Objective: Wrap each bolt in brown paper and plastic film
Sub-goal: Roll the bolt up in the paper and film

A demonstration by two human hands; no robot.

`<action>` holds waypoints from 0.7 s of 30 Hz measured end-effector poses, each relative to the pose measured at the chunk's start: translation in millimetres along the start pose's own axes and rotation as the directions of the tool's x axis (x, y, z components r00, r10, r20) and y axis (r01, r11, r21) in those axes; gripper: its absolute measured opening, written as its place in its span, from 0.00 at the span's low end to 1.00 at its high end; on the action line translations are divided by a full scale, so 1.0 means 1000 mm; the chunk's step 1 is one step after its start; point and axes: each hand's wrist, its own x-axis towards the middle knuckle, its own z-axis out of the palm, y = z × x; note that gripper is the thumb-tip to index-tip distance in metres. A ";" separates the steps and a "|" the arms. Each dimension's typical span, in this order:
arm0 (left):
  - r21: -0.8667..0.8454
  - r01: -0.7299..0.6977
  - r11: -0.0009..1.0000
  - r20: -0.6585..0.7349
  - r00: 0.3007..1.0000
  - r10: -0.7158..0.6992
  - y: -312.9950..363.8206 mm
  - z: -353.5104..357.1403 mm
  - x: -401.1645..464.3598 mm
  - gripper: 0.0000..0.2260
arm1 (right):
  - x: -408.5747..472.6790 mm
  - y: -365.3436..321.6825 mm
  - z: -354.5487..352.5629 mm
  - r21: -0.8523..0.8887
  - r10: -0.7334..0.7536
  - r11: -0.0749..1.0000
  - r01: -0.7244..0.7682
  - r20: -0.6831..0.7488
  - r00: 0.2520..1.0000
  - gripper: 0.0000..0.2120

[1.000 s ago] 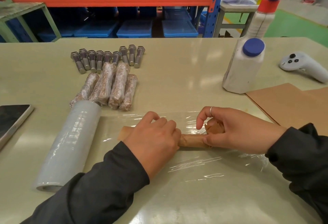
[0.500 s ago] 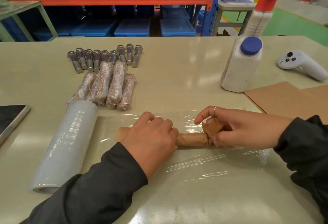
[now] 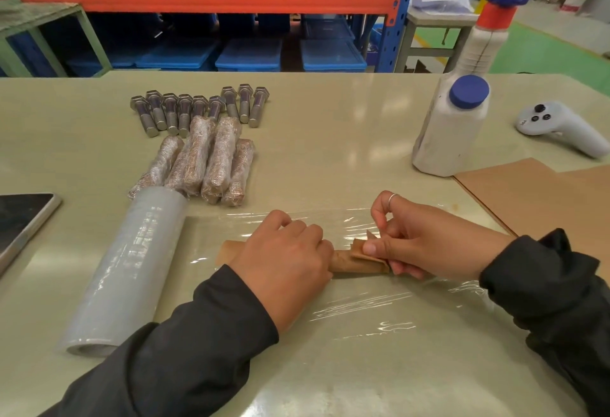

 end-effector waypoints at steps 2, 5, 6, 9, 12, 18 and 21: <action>-0.007 0.003 1.000 0.001 1.000 -0.003 0.001 -0.001 0.000 0.12 | -0.001 -0.002 0.001 -0.105 -0.065 0.993 0.062 -0.024 0.998 0.08; -0.024 -0.009 1.000 0.029 1.000 0.010 0.000 -0.001 0.000 0.11 | -0.002 -0.005 0.001 -0.164 -0.090 0.983 0.085 -0.026 0.996 0.09; -0.023 -0.012 1.000 0.041 0.999 0.013 0.000 -0.002 -0.001 0.11 | -0.002 -0.005 0.002 -0.172 -0.097 0.981 0.088 -0.041 0.994 0.08; -0.021 0.004 1.000 0.028 1.000 -0.003 -0.001 -0.002 -0.001 0.10 | -0.003 -0.008 0.003 -0.206 -0.144 0.972 0.114 -0.136 0.980 0.10; -0.004 0.011 1.000 0.027 1.000 -0.011 -0.001 -0.001 0.000 0.06 | -0.005 -0.014 0.006 -0.297 -0.220 0.943 0.151 -0.217 0.951 0.10; -0.055 0.091 0.994 0.110 0.990 -0.084 0.001 -0.004 -0.001 0.12 | -0.011 -0.021 0.017 -0.512 -0.241 0.854 0.088 -0.241 0.940 0.07; -0.075 0.157 0.985 0.144 0.979 -0.145 -0.004 -0.018 0.001 0.25 | -0.012 -0.024 0.017 -0.531 -0.228 0.844 0.075 -0.228 0.947 0.09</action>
